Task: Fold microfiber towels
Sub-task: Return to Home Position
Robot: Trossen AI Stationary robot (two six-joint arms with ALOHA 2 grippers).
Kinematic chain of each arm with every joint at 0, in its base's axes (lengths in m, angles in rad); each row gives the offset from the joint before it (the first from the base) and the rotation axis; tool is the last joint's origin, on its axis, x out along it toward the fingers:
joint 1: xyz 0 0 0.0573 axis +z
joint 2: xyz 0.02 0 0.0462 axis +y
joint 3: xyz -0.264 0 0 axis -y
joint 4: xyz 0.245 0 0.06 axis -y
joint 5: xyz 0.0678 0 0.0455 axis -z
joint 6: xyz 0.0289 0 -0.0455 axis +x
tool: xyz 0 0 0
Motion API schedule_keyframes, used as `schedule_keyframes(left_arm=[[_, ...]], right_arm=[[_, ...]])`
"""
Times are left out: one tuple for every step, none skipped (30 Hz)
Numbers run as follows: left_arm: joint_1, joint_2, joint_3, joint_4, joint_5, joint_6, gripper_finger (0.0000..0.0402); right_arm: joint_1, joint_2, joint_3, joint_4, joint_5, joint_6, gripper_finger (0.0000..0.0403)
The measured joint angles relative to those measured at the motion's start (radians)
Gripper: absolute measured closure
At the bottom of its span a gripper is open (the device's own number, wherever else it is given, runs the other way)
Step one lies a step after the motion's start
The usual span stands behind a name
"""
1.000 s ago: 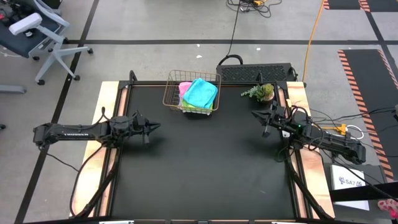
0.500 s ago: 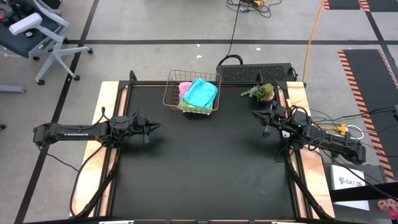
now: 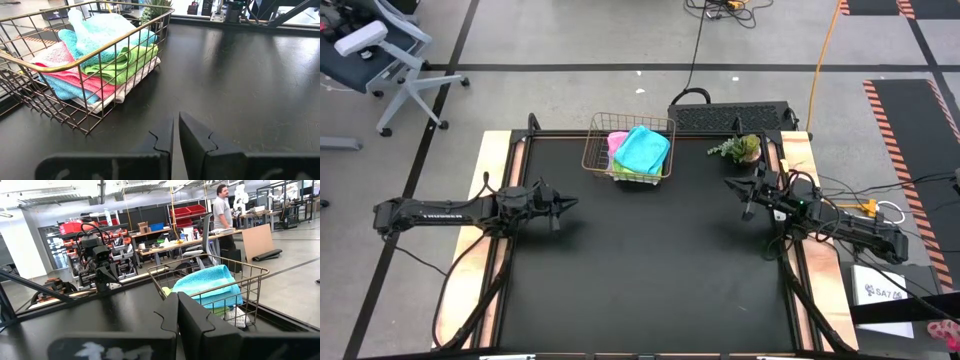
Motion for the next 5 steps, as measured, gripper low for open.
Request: schedule_keyframes(left_arm=[[0.000,0.000,0.000,0.000,0.000,0.000,0.0369],[0.000,0.000,0.000,0.000,0.000,0.000,0.0369],[0.000,0.000,0.000,0.000,0.000,0.000,0.0369],[0.000,0.000,0.000,0.000,0.000,0.000,0.0369],[0.000,0.000,0.000,0.000,0.000,0.000,0.0369]], right_arm=[[0.000,0.000,0.000,0.000,0.000,0.000,0.0403],[0.000,0.000,0.000,0.000,0.000,0.000,0.0403],[0.000,0.000,0.000,0.000,0.000,0.000,0.0403],[0.000,0.000,0.000,0.000,0.000,0.000,0.0403],[0.000,0.000,0.000,0.000,0.000,0.000,0.0403]])
